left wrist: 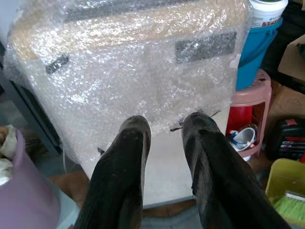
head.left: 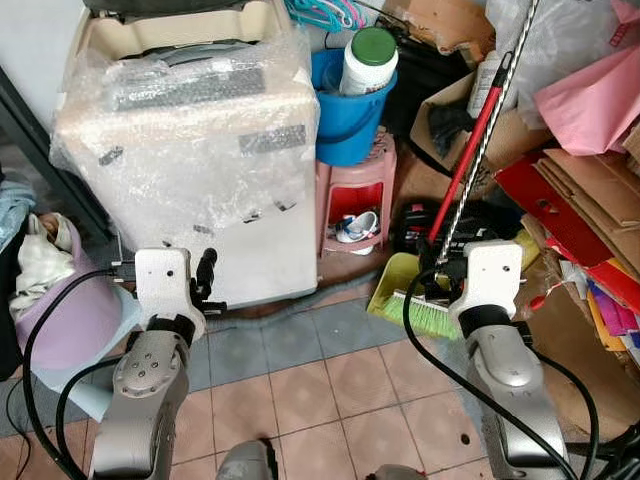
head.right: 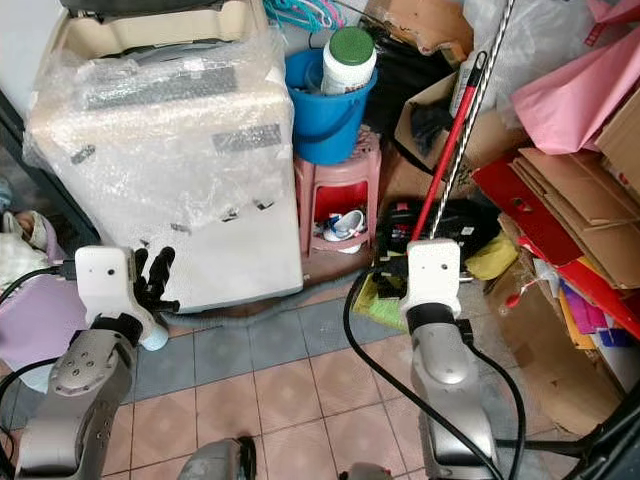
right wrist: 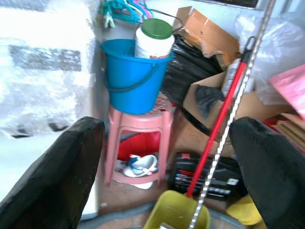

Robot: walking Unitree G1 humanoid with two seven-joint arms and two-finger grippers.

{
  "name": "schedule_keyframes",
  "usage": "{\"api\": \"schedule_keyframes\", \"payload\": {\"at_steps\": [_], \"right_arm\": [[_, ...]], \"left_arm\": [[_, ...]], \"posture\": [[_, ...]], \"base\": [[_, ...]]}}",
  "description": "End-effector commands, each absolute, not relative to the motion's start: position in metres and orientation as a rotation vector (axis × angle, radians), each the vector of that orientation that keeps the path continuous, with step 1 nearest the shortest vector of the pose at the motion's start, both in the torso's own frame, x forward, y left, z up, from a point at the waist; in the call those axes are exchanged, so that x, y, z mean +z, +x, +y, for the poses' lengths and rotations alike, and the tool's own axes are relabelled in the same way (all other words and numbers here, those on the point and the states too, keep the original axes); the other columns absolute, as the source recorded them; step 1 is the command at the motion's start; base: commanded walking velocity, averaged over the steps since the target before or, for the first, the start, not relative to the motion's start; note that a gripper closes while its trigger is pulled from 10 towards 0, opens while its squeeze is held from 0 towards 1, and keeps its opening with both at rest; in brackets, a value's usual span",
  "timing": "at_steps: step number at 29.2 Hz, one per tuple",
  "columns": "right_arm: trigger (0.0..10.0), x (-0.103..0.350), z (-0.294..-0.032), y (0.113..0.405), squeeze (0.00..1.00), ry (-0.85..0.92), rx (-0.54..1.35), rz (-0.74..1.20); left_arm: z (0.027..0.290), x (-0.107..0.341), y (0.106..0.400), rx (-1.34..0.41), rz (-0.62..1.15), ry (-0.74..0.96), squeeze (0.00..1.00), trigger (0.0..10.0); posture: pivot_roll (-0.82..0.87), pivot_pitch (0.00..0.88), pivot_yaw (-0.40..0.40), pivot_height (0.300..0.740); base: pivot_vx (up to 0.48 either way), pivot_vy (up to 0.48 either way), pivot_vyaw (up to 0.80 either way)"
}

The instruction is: Clothes washing

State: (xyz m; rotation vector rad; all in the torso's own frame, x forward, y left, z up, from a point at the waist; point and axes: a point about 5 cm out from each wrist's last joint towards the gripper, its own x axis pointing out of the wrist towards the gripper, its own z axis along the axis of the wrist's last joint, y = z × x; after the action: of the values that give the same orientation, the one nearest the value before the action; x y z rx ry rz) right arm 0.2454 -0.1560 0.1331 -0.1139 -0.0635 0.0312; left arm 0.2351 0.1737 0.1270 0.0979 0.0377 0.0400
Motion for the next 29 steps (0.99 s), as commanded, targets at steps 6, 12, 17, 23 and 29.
{"api": "schedule_keyframes", "payload": {"at_steps": [6,12,17,23,29], "right_arm": [[10.0,0.119,-0.163,0.229,0.00,-0.134,0.035,-0.048],[10.0,0.122,-0.157,0.234,0.00,-0.047,0.024,-0.044],[10.0,0.128,-0.150,0.234,1.00,-0.144,0.098,-0.102],[10.0,0.133,-0.152,0.239,1.00,-0.088,0.086,-0.117],[10.0,0.134,-0.151,0.240,1.00,-0.061,0.117,-0.125]], "left_arm": [[0.173,0.122,0.230,0.004,0.016,0.085,0.00,10.0],[0.174,0.126,0.231,0.029,-0.011,0.068,0.00,10.0],[0.166,0.130,0.230,0.005,-0.007,0.032,1.00,10.0],[0.172,0.127,0.233,0.058,0.022,0.015,1.00,10.0],[0.169,0.127,0.234,0.036,0.036,-0.004,1.00,10.0]], "posture": [[-0.04,0.104,0.012,0.740],[-0.03,0.109,0.014,0.740],[-0.02,0.111,0.009,0.740],[-0.02,0.114,0.011,0.740],[-0.03,0.117,0.013,0.740]], "base": [[0.000,0.000,0.00],[0.000,0.000,0.00],[0.000,0.000,0.48],[0.000,0.000,0.80],[0.000,0.000,0.71]]}}
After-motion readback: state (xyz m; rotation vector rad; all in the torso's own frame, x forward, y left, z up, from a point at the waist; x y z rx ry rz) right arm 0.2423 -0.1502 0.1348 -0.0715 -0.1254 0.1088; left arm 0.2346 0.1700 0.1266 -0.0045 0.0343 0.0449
